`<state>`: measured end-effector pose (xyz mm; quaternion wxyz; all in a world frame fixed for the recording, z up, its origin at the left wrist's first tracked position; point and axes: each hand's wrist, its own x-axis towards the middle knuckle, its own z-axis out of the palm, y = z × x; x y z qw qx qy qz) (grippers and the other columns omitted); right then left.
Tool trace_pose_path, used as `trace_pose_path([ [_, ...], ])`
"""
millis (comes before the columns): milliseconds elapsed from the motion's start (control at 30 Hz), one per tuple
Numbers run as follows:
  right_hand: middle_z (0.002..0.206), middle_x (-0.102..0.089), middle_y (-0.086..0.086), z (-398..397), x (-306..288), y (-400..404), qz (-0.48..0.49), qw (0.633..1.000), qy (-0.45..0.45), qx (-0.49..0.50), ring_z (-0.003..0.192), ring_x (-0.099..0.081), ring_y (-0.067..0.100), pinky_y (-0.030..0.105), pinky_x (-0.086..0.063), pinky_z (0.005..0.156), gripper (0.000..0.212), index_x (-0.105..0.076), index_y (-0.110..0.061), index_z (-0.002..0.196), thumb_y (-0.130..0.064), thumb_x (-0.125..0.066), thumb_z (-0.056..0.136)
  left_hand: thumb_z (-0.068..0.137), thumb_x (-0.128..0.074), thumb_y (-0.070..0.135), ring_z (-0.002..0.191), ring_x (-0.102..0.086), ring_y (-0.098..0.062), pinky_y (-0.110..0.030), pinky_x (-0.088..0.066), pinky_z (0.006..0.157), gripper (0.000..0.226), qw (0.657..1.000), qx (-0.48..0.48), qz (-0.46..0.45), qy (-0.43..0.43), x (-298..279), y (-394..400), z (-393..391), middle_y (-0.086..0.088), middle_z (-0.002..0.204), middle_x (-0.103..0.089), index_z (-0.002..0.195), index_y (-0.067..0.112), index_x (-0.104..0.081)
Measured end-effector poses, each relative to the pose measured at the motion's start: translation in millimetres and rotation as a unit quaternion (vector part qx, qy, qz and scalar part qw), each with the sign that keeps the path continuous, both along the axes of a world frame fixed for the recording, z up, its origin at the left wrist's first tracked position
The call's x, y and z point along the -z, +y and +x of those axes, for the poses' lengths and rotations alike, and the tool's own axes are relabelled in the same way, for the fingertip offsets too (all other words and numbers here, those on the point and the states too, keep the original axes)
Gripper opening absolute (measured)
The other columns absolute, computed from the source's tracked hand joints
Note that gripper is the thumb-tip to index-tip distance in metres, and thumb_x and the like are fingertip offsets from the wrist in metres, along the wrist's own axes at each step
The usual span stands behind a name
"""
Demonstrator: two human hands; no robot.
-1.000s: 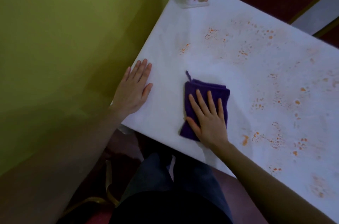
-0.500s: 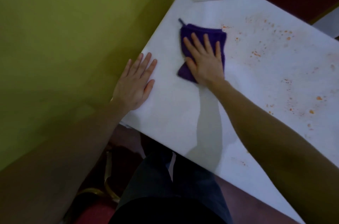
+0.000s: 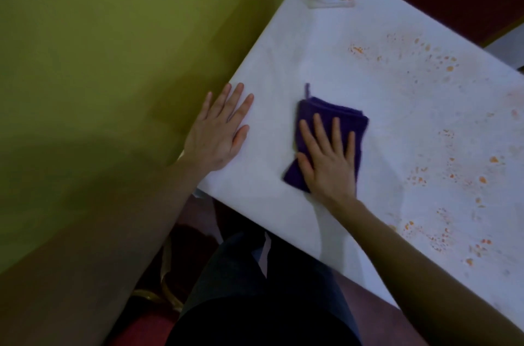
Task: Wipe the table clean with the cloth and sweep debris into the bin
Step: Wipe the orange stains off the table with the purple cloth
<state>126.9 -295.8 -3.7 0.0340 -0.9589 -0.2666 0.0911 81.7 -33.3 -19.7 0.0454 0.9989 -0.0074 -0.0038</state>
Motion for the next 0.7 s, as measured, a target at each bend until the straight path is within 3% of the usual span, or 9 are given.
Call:
trace_pose_path([
  [200, 0.166, -0.012, -0.003, 70, -2, 65, -0.001, 0.998, 0.013, -0.06, 0.153, -0.005, 0.03, 0.058, -0.003, 0.121, 0.062, -0.012, -0.034, 0.158, -0.053, -0.018, 0.099, 0.105, -0.022, 0.041, 0.154, -0.008, -0.025, -0.05, -0.013, 0.123, 0.059, 1.0, 0.004, -0.009, -0.002, 2, 0, 0, -0.006, 0.167, -0.011, 0.159, 0.018, -0.017],
  [400, 0.166, -0.011, -0.004, 139, -4, 6, 0.009, 0.996, 0.008, 0.091, 0.153, -0.006, 0.029, 0.054, 0.001, 0.121, 0.065, -0.014, -0.036, 0.158, -0.056, -0.023, 0.096, 0.105, -0.019, 0.042, 0.154, -0.007, -0.024, -0.05, -0.014, 0.123, 0.059, 1.0, 0.005, -0.008, -0.007, 2, 0, 0, -0.006, 0.167, -0.01, 0.159, 0.019, -0.017],
  [567, 0.167, -0.006, -0.002, 105, -7, -74, 0.006, 0.981, 0.003, 0.195, 0.153, 0.0, 0.029, 0.058, -0.001, 0.121, 0.069, -0.01, -0.034, 0.158, -0.061, -0.014, 0.095, 0.105, -0.018, 0.042, 0.154, -0.008, -0.024, -0.05, -0.014, 0.123, 0.059, 1.0, 0.003, -0.009, -0.01, 1, -1, -1, -0.006, 0.167, -0.011, 0.159, 0.019, -0.017],
  [700, 0.166, -0.01, 0.0, 50, -7, -66, -0.001, 0.985, -0.005, 0.172, 0.152, -0.005, 0.033, 0.059, -0.004, 0.12, 0.069, -0.013, -0.03, 0.158, -0.058, -0.017, 0.096, 0.105, -0.019, 0.042, 0.154, -0.008, -0.024, -0.05, -0.014, 0.123, 0.06, 1.0, 0.004, -0.008, -0.009, -1, -2, 0, -0.006, 0.167, -0.01, 0.159, 0.019, -0.016],
])
